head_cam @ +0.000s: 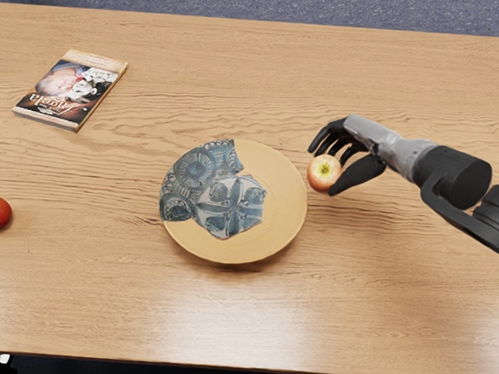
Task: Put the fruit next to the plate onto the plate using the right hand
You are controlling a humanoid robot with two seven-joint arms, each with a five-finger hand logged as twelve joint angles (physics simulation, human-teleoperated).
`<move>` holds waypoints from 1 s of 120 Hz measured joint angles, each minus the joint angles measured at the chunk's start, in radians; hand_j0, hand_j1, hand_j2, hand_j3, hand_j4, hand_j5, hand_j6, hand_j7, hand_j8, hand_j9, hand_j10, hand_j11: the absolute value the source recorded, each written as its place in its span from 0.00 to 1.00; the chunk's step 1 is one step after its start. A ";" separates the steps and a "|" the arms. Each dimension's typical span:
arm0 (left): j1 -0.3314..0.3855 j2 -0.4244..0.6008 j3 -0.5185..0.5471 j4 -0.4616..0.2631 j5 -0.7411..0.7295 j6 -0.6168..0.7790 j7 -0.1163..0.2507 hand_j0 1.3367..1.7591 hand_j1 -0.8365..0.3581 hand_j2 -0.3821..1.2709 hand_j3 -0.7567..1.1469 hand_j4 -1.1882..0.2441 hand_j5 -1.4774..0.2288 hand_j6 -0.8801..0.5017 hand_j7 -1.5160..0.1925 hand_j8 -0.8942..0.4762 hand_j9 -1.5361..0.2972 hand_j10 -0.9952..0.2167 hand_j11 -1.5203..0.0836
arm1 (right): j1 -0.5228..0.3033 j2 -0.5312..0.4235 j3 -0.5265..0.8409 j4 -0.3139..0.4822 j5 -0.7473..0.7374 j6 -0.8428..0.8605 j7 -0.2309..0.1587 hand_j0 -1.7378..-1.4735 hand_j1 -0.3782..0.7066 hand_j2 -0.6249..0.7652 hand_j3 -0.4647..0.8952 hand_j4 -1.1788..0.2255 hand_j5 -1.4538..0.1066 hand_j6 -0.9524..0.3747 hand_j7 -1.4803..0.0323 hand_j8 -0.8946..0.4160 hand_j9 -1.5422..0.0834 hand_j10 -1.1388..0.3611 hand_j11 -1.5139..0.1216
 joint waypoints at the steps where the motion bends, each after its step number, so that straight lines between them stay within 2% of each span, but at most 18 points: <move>1: 0.000 0.000 0.000 0.000 0.000 0.000 0.000 0.76 0.98 0.23 0.40 0.82 0.86 0.63 0.88 0.64 0.83 0.81 0.94 | 0.000 0.000 0.000 0.001 0.001 0.000 0.000 0.30 0.57 0.65 0.34 0.43 0.43 0.32 0.47 0.33 0.46 0.36 0.44; 69: 0.000 0.000 0.000 0.000 0.000 0.000 0.000 0.76 0.98 0.23 0.40 0.82 0.86 0.63 0.88 0.64 0.83 0.81 0.94 | 0.003 0.140 -0.007 0.004 0.010 0.002 0.000 0.30 0.56 0.65 0.34 0.43 0.43 0.32 0.47 0.32 0.47 0.37 0.45; 120: 0.000 0.000 0.000 0.000 0.000 0.000 0.000 0.76 0.98 0.23 0.40 0.82 0.86 0.63 0.88 0.64 0.83 0.81 0.94 | -0.016 0.195 -0.031 -0.015 0.002 -0.003 0.000 0.30 0.56 0.64 0.34 0.43 0.43 0.32 0.47 0.32 0.47 0.37 0.45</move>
